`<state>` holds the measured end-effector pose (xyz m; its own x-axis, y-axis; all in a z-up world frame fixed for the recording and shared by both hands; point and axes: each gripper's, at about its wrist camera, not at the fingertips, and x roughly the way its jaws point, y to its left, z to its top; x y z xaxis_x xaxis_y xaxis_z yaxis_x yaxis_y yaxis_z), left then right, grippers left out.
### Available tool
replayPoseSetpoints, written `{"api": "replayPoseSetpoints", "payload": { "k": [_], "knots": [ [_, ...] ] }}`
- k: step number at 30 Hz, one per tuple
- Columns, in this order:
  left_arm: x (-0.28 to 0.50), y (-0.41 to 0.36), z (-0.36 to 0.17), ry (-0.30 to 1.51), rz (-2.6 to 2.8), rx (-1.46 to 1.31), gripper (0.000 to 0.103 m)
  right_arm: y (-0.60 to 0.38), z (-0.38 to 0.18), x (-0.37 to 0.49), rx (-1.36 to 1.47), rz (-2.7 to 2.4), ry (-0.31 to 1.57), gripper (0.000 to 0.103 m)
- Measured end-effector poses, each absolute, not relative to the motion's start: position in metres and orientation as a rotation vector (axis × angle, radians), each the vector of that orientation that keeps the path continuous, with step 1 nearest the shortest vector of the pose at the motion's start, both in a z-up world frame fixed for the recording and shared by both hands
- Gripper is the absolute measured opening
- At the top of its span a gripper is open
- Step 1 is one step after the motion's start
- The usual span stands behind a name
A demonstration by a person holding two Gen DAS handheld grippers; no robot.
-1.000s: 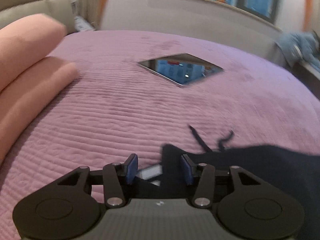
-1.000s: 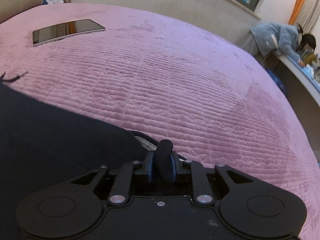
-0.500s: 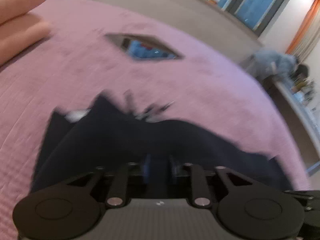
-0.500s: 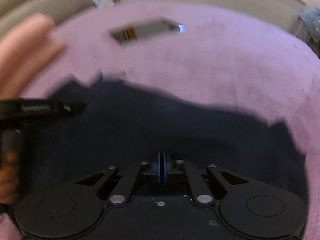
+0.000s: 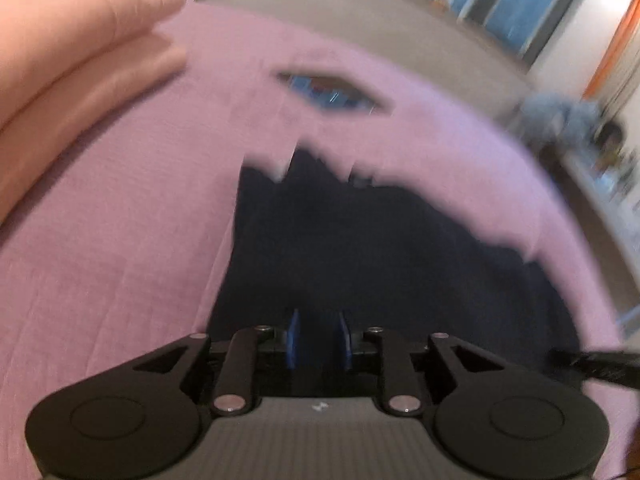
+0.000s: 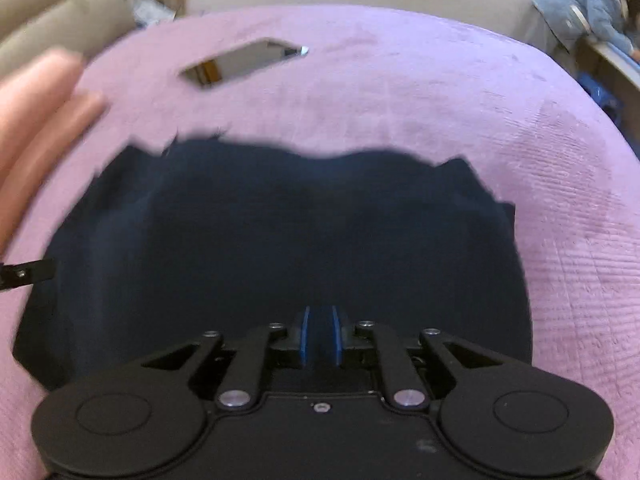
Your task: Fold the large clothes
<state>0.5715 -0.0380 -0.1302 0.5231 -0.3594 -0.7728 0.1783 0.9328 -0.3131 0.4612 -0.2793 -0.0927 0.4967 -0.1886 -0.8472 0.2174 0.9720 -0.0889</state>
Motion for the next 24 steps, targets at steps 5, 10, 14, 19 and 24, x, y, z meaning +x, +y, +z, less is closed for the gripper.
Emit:
{"api": "replayPoseSetpoints", "payload": {
  "k": [5,10,14,19,24],
  "knots": [
    [0.546,0.002,-0.167,1.045,-0.246,-0.336,0.008,-0.287,-0.108,0.410,-0.038,-0.301,1.013,0.000],
    [0.516,0.035,-0.157,1.075,-0.247,-0.385,0.011,-0.303,-0.096,0.386,0.051,-0.376,1.077,0.004],
    [0.484,0.046,-0.146,1.080,-0.257,-0.412,0.036,-0.273,-0.062,0.381,0.076,-0.255,0.935,0.008],
    [0.466,0.051,-0.155,1.062,-0.253,-0.546,0.060,-0.237,-0.065,0.415,0.085,-0.170,0.878,0.008],
    [0.469,0.057,-0.183,0.990,-0.244,-0.684,0.059,-0.238,-0.095,0.426,0.121,-0.172,0.911,0.008]
  ]
}}
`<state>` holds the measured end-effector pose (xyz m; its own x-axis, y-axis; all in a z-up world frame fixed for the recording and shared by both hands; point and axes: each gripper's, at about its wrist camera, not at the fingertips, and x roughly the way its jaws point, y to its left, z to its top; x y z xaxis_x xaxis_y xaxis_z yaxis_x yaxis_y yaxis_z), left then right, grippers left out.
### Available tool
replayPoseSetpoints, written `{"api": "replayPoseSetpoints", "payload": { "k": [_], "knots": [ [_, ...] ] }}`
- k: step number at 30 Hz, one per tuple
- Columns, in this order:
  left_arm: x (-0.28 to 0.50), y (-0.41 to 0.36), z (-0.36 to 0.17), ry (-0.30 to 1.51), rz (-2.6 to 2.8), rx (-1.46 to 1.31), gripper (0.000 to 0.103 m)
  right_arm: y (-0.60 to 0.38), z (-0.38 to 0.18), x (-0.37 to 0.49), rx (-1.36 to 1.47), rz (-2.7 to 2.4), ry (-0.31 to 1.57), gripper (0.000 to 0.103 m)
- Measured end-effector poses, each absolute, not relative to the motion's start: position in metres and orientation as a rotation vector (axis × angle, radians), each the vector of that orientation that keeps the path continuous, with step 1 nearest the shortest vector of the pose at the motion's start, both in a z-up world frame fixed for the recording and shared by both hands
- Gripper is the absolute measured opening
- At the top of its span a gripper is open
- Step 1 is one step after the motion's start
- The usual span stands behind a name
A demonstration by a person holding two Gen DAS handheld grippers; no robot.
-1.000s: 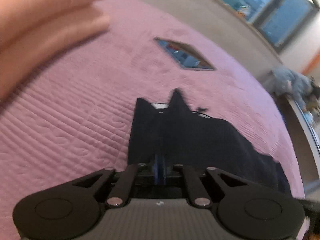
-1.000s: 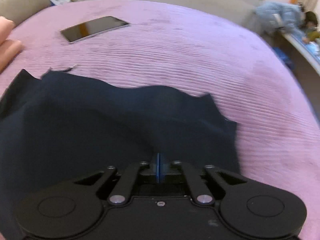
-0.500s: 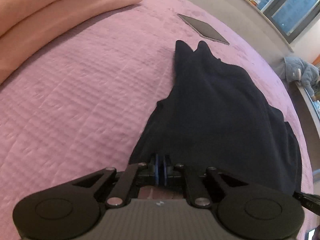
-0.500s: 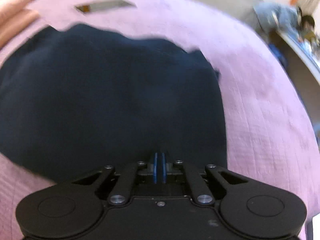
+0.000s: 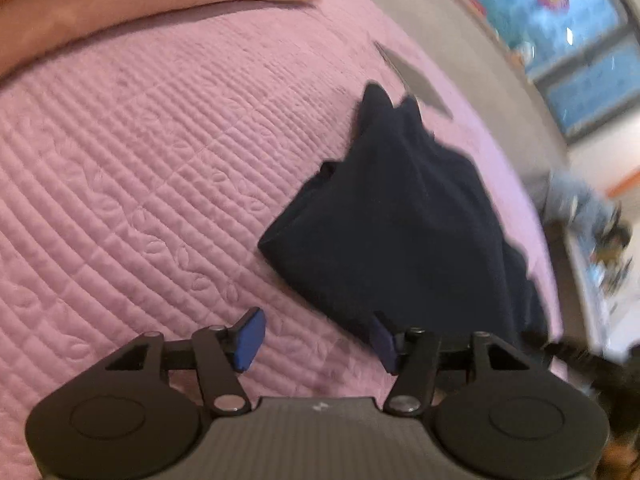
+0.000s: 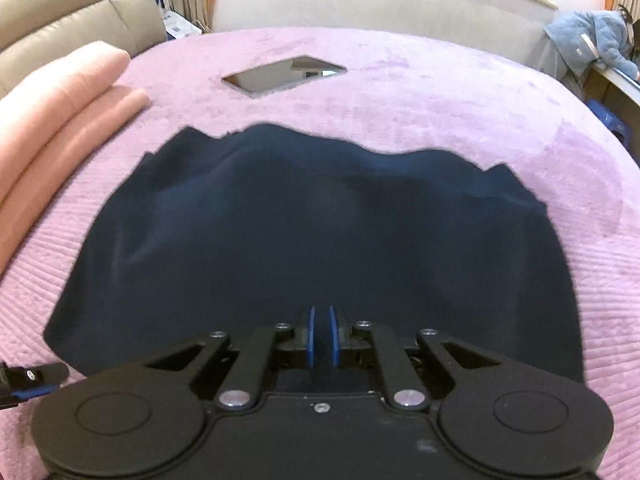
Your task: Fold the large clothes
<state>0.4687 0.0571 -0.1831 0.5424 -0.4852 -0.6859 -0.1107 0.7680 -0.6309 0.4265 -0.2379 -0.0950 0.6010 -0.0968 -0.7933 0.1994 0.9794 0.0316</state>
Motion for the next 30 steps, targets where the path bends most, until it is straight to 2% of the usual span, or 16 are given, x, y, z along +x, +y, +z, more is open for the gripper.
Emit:
{"api": "replayPoseSetpoints", "payload": {
  "k": [6,8,13,15,17,19,20,23,30],
  "knots": [
    [0.490,0.061,-0.207,0.850,-0.300,-0.882,0.057,-0.251,-0.109,0.416,0.216,-0.161,0.884,0.008],
    [0.506,0.051,-0.215,0.827,-0.340,-0.925,0.049,-0.253,-0.113,0.420,0.226,-0.168,0.883,0.008],
    [0.534,0.025,-0.221,0.798,-0.375,-0.971,0.044,-0.253,-0.114,0.420,0.232,-0.188,0.869,0.008],
    [0.529,0.022,-0.219,0.799,-0.358,-0.955,0.038,-0.249,-0.107,0.416,0.212,-0.184,0.842,0.008],
    [0.526,0.022,-0.220,0.813,-0.328,-0.933,0.027,-0.245,-0.100,0.412,0.194,-0.173,0.805,0.008],
    [0.527,0.018,-0.218,0.817,-0.303,-0.891,0.024,-0.241,-0.100,0.413,0.184,-0.167,0.791,0.008],
    [0.530,0.015,-0.216,0.817,-0.291,-0.873,0.020,-0.241,-0.103,0.415,0.200,-0.158,0.798,0.008],
    [0.539,-0.001,-0.202,0.787,-0.269,-0.780,0.008,-0.242,-0.126,0.418,0.251,-0.165,0.823,0.008],
    [0.533,-0.068,-0.119,0.618,-0.486,-0.481,0.007,-0.259,-0.142,0.414,0.368,-0.096,0.776,0.010]
  ]
}}
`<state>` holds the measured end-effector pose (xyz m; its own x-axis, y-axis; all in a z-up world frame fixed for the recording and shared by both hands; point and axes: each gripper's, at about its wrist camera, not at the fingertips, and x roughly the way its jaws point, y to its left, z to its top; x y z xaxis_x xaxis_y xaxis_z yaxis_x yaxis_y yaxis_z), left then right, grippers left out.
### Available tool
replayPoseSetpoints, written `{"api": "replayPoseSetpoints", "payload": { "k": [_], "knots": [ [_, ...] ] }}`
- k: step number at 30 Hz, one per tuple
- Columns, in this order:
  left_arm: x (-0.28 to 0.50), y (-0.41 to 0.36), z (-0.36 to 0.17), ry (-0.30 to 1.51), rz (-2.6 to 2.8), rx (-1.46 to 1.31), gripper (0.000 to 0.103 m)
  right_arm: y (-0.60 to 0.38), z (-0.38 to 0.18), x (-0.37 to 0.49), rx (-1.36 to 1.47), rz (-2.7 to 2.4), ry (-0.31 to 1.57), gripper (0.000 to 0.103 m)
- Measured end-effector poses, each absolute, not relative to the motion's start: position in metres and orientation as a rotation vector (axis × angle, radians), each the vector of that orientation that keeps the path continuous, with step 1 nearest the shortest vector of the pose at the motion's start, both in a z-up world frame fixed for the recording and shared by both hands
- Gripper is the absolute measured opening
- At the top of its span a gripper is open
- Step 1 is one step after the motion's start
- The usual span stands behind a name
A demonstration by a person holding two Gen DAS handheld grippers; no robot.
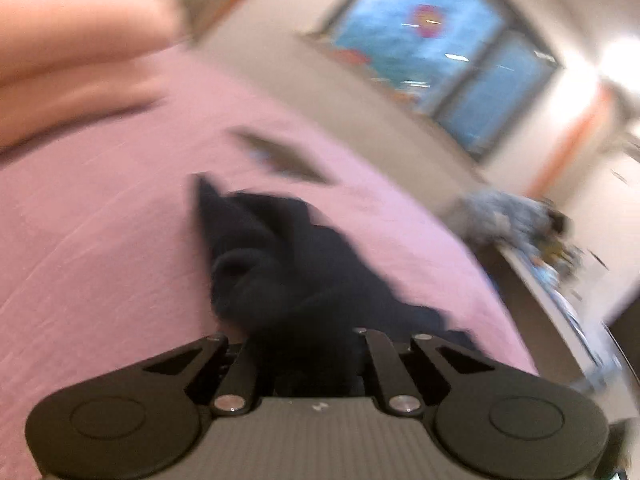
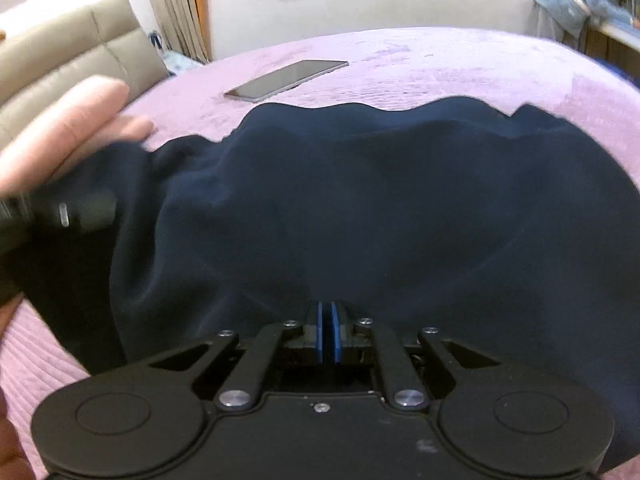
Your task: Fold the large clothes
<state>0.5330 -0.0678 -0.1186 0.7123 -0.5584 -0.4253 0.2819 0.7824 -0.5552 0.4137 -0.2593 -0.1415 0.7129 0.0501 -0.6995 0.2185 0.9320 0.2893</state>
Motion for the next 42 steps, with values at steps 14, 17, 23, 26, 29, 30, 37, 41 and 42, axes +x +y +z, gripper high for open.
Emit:
{"api": "replayPoseSetpoints", "payload": {
  "k": [14,17,23,26,29,30,37,41,42],
  "knots": [
    [0.490,-0.288,-0.090,0.677,-1.164,-0.216,0.008,-0.440,-0.110,0.320,0.807,-0.252,0.666,0.016],
    [0.475,-0.327,-0.129,0.787,-1.132,-0.065,0.008,-0.477,-0.115,0.304,0.702,-0.373,0.736,0.017],
    [0.446,-0.360,-0.151,0.778,-1.058,0.135,0.011,-0.511,-0.096,0.316,0.540,-0.369,0.745,0.017],
    [0.441,-0.366,-0.146,0.763,-1.038,0.198,0.011,-0.507,-0.064,0.341,0.415,-0.286,0.687,0.023],
    [0.428,-0.374,-0.137,0.760,-1.048,0.253,0.012,-0.496,-0.035,0.389,0.275,-0.137,0.647,0.032],
    [0.422,-0.374,-0.136,0.773,-1.063,0.268,0.012,-0.490,-0.028,0.398,0.232,-0.100,0.633,0.032],
    [0.420,-0.318,-0.077,0.705,-1.018,0.159,0.015,-0.456,-0.012,0.479,-0.018,0.075,0.566,0.032],
    [0.463,-0.294,-0.067,0.659,-0.871,0.076,0.013,-0.425,-0.031,0.519,-0.036,0.140,0.555,0.027],
    [0.476,-0.294,-0.077,0.690,-0.852,0.064,0.013,-0.418,-0.042,0.531,-0.065,0.149,0.580,0.027]
  ]
}}
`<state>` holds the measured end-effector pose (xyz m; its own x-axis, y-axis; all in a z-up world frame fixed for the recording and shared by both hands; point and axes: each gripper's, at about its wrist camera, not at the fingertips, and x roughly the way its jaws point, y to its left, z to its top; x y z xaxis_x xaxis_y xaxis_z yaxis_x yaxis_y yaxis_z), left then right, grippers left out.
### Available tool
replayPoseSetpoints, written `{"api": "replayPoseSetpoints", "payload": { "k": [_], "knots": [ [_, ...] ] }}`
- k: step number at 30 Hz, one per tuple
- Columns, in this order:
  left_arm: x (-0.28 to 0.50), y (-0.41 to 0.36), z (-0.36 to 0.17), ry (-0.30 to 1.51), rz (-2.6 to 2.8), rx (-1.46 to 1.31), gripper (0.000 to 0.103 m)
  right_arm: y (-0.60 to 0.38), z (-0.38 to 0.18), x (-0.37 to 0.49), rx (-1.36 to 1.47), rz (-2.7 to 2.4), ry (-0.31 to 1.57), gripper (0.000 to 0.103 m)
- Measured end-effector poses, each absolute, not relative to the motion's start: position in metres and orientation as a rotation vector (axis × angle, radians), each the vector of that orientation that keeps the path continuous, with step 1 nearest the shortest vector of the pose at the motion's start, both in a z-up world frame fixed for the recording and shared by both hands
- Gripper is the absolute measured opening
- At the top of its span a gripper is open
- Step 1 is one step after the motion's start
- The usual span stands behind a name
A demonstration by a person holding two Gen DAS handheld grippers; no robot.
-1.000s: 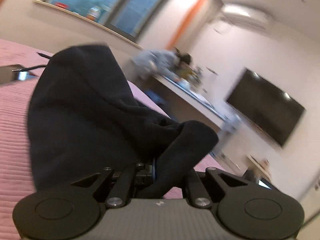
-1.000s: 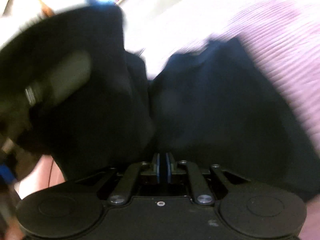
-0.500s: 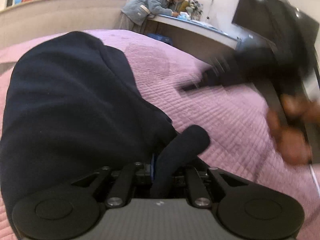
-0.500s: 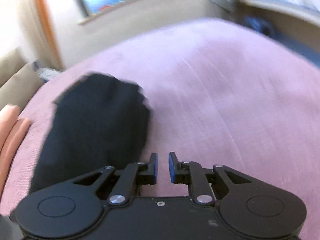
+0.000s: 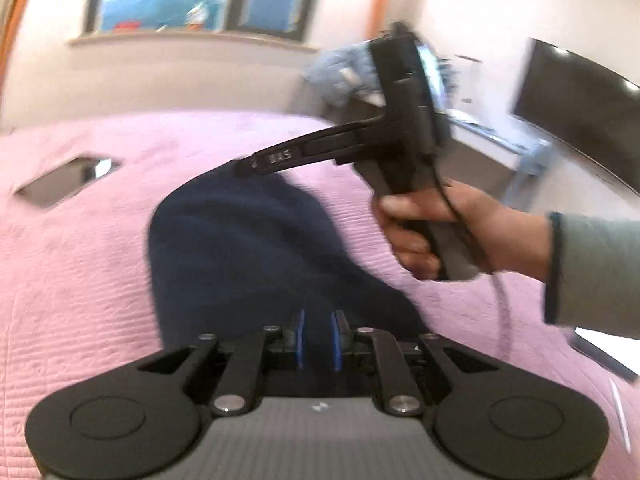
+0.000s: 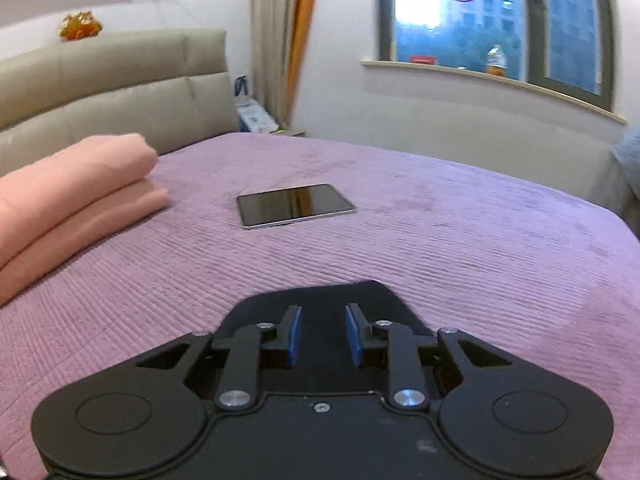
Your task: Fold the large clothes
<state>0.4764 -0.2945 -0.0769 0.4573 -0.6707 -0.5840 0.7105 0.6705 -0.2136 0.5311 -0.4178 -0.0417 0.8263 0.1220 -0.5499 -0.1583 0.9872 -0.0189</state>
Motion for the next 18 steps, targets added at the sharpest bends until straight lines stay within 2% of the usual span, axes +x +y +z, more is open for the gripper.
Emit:
{"api": "replayPoseSetpoints", "payload": {
  "k": [4,6,7,9,13,18],
  "knots": [
    [0.493,-0.300,-0.129,0.835,-0.962,0.026,0.012,-0.412,-0.103,0.560,-0.288,0.023,0.725,0.016],
    [0.482,-0.306,-0.142,0.813,-0.975,0.071,0.011,-0.434,-0.125,0.556,-0.301,-0.076,0.758,0.015],
    [0.480,-0.307,-0.142,0.806,-0.975,0.079,0.010,-0.454,-0.132,0.551,-0.211,-0.084,0.792,0.006],
    [0.483,-0.306,-0.141,0.831,-0.976,0.048,0.006,-0.469,-0.133,0.539,-0.148,-0.113,0.773,0.007],
    [0.471,-0.285,-0.139,0.875,-0.986,0.062,0.006,-0.467,-0.121,0.526,-0.191,-0.194,0.760,0.010],
    [0.465,-0.272,-0.115,0.869,-0.985,0.084,0.008,-0.468,-0.068,0.482,-0.029,-0.233,0.677,0.013]
  ]
}}
